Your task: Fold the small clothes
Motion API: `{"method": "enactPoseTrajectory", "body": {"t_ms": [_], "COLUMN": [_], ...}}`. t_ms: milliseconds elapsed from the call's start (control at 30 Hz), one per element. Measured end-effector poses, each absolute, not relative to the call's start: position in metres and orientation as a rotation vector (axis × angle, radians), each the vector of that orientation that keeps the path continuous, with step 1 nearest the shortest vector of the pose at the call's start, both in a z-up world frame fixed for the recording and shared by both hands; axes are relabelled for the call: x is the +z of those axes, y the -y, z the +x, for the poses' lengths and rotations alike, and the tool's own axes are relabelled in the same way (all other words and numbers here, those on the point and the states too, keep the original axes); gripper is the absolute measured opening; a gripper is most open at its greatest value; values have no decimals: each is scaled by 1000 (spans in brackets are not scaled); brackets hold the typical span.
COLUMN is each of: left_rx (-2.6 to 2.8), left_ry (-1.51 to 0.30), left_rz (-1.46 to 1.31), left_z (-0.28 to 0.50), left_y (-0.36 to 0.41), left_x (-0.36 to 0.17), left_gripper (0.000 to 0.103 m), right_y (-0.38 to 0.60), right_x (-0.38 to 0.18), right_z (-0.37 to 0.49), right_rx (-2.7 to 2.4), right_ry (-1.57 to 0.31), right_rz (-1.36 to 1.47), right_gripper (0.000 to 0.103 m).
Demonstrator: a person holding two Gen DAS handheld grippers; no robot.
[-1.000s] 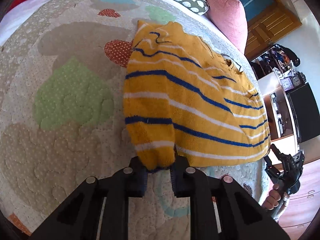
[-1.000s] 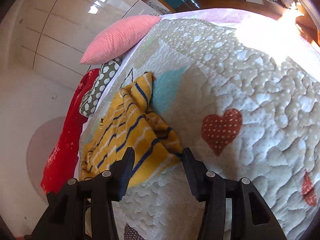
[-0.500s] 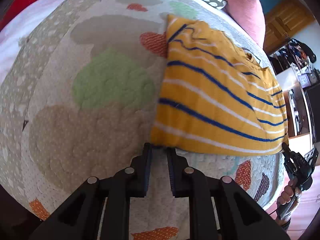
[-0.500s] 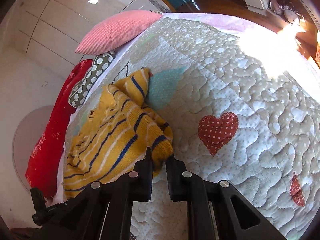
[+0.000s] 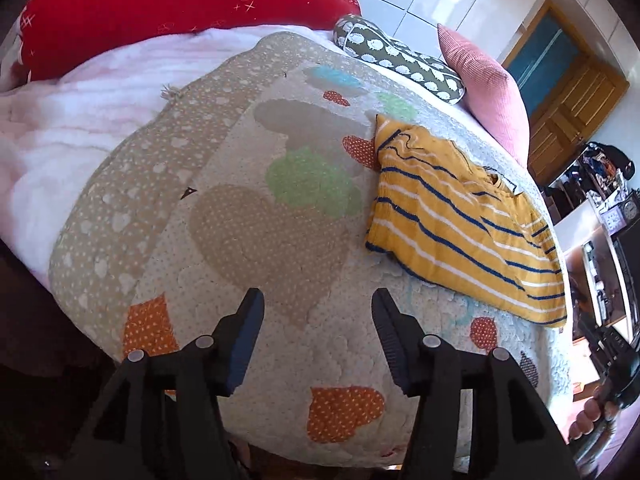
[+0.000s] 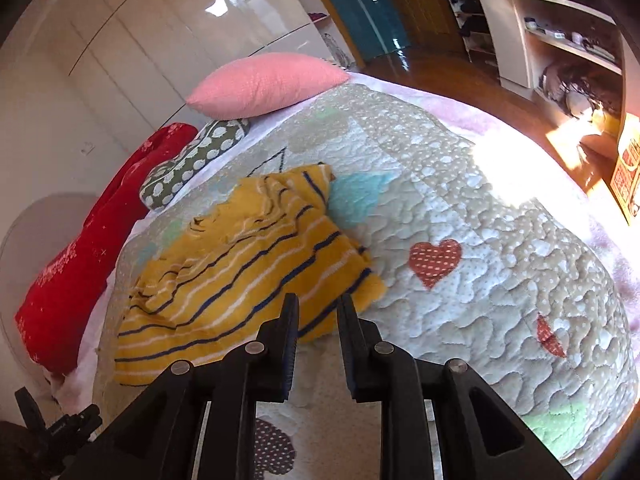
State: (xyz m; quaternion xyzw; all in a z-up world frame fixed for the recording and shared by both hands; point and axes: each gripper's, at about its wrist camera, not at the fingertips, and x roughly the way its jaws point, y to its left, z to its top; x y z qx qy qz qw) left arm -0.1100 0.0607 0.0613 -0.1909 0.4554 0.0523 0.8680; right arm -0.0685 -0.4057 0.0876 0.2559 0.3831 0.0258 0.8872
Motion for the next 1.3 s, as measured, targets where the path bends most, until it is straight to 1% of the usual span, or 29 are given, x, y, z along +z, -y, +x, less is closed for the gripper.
{"method": "enactPoseTrajectory", "body": {"t_ms": [67, 200, 367, 433, 500, 533, 567, 600, 633, 733, 900, 967, 1067, 1167, 1200, 1233, 1300], "left_rx": [134, 179, 251, 263, 274, 284, 296, 309, 320, 331, 325, 325, 332, 340, 343, 345, 336], "left_ry": [-936, -893, -861, -855, -851, -848, -847, -848, -848, -849, -852, -854, -859, -865, -866, -869, -874], "left_rz": [-365, -319, -274, -276, -281, -279, -271, -261, -253, -244, -254, -253, -258, -262, -267, -272, -295], "left_z": [-117, -137, -157, -165, -172, -174, -176, -177, -177, -178, -178, -179, -181, -182, -183, -183, -182], "left_y": [-64, -77, -94, -103, -111, -115, -118, -121, -123, -128, -131, -132, -134, -138, -140, -141, -144], "left_x": [64, 71, 75, 75, 75, 75, 74, 73, 72, 69, 65, 64, 62, 59, 57, 56, 54], "left_gripper": [55, 55, 55, 56, 56, 57, 58, 59, 59, 59, 59, 59, 60, 61, 61, 61, 61], "right_y": [363, 273, 185, 152, 120, 105, 91, 80, 71, 59, 42, 38, 28, 17, 15, 13, 14], "right_x": [92, 80, 64, 51, 35, 33, 34, 36, 37, 47, 76, 74, 52, 31, 32, 34, 48], "right_z": [-54, -25, 30, 48, 50, 43, 32, 23, 16, 3, 15, 34, 64, 77, 77, 77, 77], "right_rx": [140, 267, 350, 379, 412, 403, 384, 384, 407, 553, 551, 532, 502, 509, 519, 539, 576], "right_ry": [-830, -906, -938, -990, -1055, -1049, -1017, -989, -983, -1024, -928, -953, -1028, -1098, -1096, -1102, -1091], "right_rz": [464, 322, 243, 228, 210, 155, 71, -10, -65, -74, -129, -105, -92, -106, -118, -130, -129], "right_gripper": [21, 21, 21, 21, 24, 26, 30, 31, 31, 31, 31, 31, 31, 35, 40, 42, 43]}}
